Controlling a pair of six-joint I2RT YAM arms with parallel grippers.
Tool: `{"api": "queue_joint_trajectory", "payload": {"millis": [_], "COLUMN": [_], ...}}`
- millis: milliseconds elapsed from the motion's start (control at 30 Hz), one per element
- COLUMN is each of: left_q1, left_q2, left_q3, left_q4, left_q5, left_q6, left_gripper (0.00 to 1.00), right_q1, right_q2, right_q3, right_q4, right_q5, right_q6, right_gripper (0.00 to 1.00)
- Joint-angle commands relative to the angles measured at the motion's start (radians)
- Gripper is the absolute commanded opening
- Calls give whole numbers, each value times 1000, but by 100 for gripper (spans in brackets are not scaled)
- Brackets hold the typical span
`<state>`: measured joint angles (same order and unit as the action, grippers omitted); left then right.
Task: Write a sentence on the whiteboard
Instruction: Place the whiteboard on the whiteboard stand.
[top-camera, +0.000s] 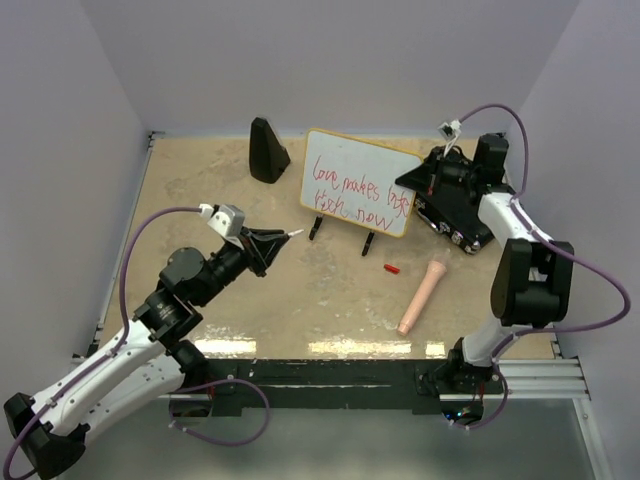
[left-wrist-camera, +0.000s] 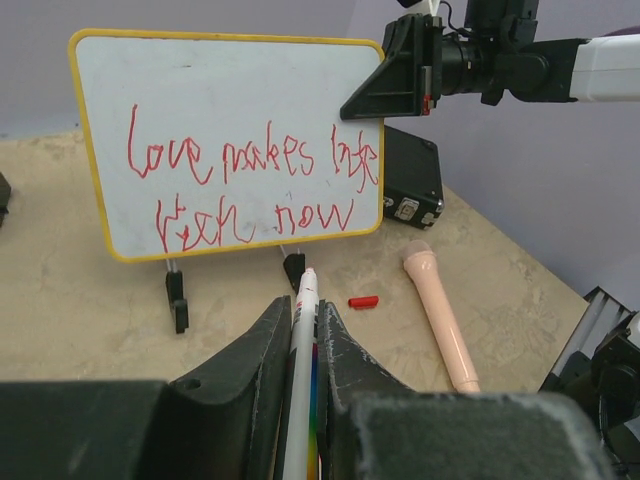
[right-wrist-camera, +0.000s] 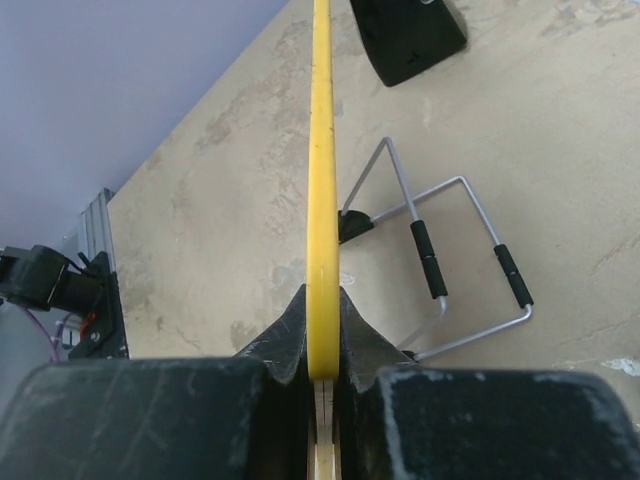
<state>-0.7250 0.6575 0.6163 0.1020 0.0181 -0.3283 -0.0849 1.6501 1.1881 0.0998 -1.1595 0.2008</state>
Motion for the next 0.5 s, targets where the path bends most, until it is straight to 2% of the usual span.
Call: {"api": "queue_joint_trajectory", "payload": {"millis": [0,467], "left_q1": [6,6], "left_q2": [-36,8], "left_q3": [-26,-30], "left_q4": [-24,-4], "left_q5": [-58,-44], "left_q6": [-58,-67], "left_gripper": [0,0], "right_q1": [8,8], "right_q2": [26,123], "right_q3": [58,4], "right_q4": [133,179], "right_q5": [-48,-100], "right_q6": [-3,-18], "right_gripper": [0,0]}}
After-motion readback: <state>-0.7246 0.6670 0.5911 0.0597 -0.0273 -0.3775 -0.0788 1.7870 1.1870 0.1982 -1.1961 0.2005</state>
